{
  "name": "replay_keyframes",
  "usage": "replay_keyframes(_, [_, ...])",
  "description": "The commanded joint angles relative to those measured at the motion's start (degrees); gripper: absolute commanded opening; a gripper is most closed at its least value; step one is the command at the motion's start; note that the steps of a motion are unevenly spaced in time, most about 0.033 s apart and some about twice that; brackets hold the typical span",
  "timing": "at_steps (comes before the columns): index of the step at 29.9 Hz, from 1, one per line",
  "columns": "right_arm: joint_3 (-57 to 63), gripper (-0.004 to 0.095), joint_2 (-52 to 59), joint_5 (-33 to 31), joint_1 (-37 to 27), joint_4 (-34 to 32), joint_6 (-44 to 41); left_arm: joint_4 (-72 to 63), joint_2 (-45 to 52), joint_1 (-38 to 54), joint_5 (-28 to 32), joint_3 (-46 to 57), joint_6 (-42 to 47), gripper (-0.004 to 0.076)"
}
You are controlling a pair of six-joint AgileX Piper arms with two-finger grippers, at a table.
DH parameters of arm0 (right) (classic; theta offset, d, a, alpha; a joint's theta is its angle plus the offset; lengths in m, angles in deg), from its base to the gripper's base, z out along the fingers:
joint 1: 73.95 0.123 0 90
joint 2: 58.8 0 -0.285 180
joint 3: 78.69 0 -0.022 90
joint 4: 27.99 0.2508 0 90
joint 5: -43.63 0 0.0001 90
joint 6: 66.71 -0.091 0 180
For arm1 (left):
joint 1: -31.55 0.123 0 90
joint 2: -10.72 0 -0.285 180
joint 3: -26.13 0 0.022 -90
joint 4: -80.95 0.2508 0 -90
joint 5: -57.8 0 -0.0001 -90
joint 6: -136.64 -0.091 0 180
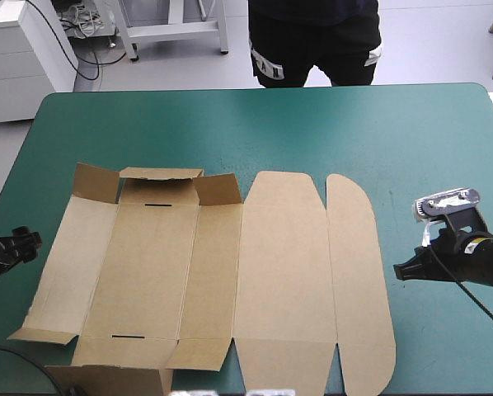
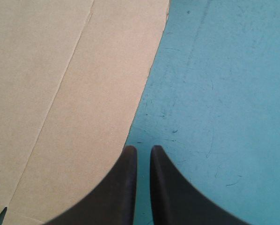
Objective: Fold the box
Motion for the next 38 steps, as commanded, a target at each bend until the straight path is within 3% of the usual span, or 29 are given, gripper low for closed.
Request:
replay_keyframes(1, [-1.4, 0.0086, 0.6, 2.3, -0.6, 0.6, 0.5, 1.2, -1.6, 0.1, 2.5, -1.4, 0.5, 0.0641])
replay_keyframes(7, [-1.4, 0.0086, 0.6, 2.3, -0.5, 0.6, 0.5, 2.0, -8.5, 0.1, 1.2, -1.4, -0.4, 0.0641])
replay_keyframes(24, [-1.4, 0.0086, 0.6, 2.1, -0.5, 0.6, 0.5, -4.0, -18.7, 0.1, -9.1, -1.4, -20.3, 0.0641])
replay_keyframes(38, [-1.4, 0.0086, 0.6, 2.0, -0.5, 0.6, 0.5, -8.8, -24.2, 0.1, -17.5, -1.4, -23.7, 0.0579])
